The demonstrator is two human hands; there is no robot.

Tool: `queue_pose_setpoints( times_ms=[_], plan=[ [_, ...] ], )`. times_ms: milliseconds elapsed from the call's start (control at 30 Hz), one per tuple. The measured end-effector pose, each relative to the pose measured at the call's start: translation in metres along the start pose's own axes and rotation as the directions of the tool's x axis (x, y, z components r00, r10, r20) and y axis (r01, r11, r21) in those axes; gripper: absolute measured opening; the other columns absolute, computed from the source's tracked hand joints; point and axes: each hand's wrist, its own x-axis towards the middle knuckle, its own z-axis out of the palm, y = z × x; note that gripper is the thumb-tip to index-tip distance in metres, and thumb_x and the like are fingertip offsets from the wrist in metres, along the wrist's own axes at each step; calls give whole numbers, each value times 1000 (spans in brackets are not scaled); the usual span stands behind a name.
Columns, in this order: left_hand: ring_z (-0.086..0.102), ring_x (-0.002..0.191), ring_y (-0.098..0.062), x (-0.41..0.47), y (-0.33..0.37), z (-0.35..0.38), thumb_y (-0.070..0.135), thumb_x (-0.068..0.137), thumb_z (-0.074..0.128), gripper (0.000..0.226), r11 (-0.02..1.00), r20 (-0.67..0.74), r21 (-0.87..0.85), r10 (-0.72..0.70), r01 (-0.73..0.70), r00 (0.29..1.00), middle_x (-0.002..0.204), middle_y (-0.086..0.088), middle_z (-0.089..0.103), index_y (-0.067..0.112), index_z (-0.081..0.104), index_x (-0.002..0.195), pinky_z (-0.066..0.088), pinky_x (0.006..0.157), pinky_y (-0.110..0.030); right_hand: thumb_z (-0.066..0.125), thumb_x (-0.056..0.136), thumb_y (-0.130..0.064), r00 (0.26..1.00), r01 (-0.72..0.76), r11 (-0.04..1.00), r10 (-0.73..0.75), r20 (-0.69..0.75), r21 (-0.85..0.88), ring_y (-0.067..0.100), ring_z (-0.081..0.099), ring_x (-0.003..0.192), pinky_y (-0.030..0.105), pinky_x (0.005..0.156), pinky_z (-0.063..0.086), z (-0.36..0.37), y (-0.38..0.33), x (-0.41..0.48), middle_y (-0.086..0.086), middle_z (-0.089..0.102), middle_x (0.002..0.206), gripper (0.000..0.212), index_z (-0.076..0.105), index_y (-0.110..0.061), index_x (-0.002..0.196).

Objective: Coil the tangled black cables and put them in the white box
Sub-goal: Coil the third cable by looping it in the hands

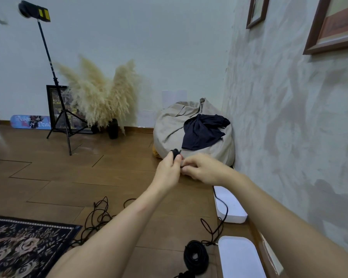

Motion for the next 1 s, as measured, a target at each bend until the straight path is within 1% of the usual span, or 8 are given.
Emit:
queue_pose_setpoints(
  times_ms=[167,300,400,467,667,733,867,1000],
  plan=[
    [58,90,-10,-10,5,13,50,108,33,38,990,280,-141,22,18,960,84,14,60,27,62,97,47,96,-38,63,94,-31,975,20,998,-31,-221,-53,6,65,79,35,75,51,-17,25,-10,-11,74,81,16,77,-26,89],
    [56,87,-4,-15,6,10,34,107,46,18,991,355,-107,113,-79,928,85,14,59,39,57,95,48,93,-34,73,89,-35,945,-12,997,-13,-326,-76,5,62,74,28,69,46,-22,26,-12,-13,70,74,11,76,-25,83],
    [56,83,-9,-19,2,15,37,104,44,16,992,329,-35,124,-119,936,85,9,60,33,57,96,50,88,-44,81,81,-37,927,-28,999,15,-374,-30,5,54,66,21,60,36,-19,28,-12,-10,63,66,22,69,-20,75],
    [55,82,-12,-20,2,17,40,103,42,22,994,294,-43,107,-99,950,82,8,58,28,57,93,50,86,-47,80,84,-35,937,-31,998,47,-345,51,5,54,67,21,62,38,-16,31,-11,-9,64,69,21,67,-20,76],
    [54,80,-9,-18,4,13,28,110,44,28,986,217,-162,71,-36,974,72,17,54,30,56,84,46,84,-35,58,102,-16,963,0,953,82,-258,304,1,52,66,23,70,43,-11,31,-8,1,65,80,11,69,-17,101],
    [54,78,-8,-22,9,13,26,111,42,29,984,256,-174,91,-46,962,73,16,53,28,55,85,46,84,-34,61,100,-16,953,17,940,87,-289,340,6,52,67,24,69,45,-11,29,-10,8,66,84,6,67,-17,101],
    [57,79,-7,-26,21,10,22,112,39,29,970,273,-239,119,-53,955,78,5,53,15,56,89,46,85,-28,69,95,-15,934,70,861,120,-335,503,12,52,67,26,65,45,-16,29,-12,4,63,74,6,70,-10,97],
    [54,82,-14,-24,20,5,22,111,40,30,972,221,-222,123,-73,968,77,6,52,16,55,86,45,84,-34,61,101,-11,948,65,845,114,-298,531,11,53,67,24,66,48,-13,30,-11,6,63,79,11,71,-11,103]
  ],
)
